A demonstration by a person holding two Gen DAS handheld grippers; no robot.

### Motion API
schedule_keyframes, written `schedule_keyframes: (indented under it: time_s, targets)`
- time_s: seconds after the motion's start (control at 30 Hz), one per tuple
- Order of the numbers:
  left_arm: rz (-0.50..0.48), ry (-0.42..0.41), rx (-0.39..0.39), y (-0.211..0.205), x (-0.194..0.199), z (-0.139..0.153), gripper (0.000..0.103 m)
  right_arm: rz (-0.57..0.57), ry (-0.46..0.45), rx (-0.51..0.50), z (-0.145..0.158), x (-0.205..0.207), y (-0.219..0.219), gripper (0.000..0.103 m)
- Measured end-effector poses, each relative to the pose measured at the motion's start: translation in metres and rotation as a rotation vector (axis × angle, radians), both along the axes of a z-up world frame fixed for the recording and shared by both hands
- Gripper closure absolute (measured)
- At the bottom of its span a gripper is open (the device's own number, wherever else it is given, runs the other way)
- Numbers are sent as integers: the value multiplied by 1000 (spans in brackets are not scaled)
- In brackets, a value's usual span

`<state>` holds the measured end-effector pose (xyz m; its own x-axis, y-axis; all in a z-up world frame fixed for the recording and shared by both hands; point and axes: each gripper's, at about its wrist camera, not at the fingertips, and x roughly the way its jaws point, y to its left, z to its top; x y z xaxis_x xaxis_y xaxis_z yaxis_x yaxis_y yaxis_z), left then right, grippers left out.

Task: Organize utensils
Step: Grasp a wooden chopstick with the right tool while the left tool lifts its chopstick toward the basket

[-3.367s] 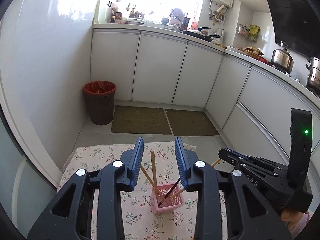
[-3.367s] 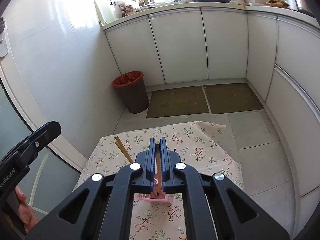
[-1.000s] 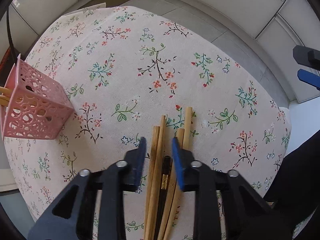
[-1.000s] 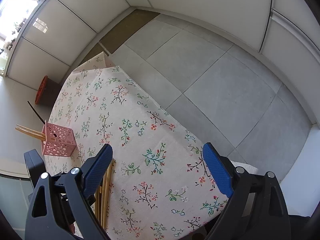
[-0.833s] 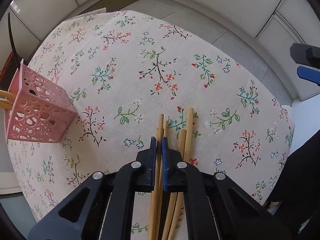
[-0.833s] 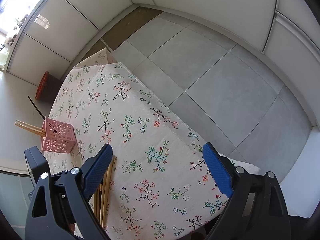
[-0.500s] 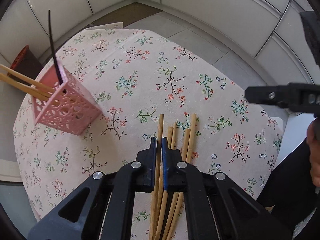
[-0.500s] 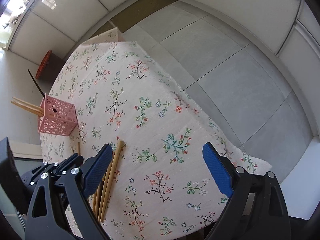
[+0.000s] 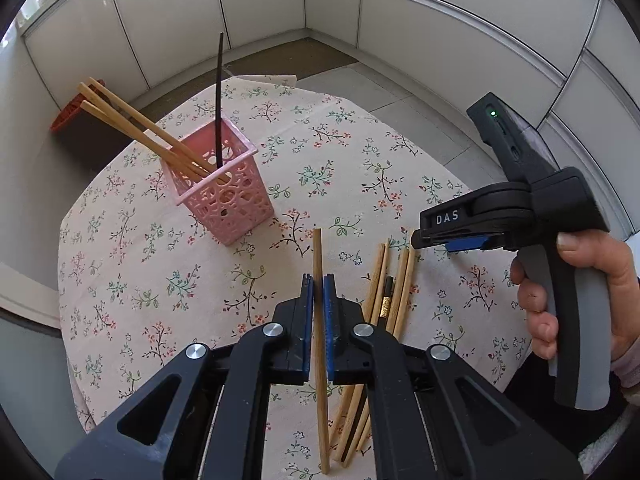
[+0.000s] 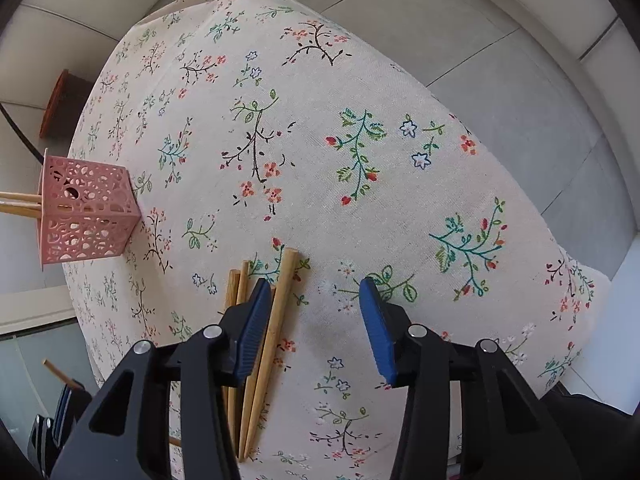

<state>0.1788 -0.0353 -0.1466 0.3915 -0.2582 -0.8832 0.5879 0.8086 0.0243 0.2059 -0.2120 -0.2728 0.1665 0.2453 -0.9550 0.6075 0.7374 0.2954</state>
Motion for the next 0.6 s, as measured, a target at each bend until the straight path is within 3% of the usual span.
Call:
schedule_keyframes:
  time_s: [0.23, 0.3, 0.47, 0.6]
  targets:
    - [33, -28, -25, 18, -3, 10, 99, -10, 17, -105, -1, 16, 17, 81]
    - [50, -33, -28, 22, -3, 13, 99, -5, -1, -110, -1, 17, 21, 92]
    - [88, -39, -64, 34, -5, 25, 99, -26, -83, -23, 2, 4, 16, 95]
    - [95, -58, -94, 43, -14, 38, 99, 63, -236, -43, 40, -17, 16, 95]
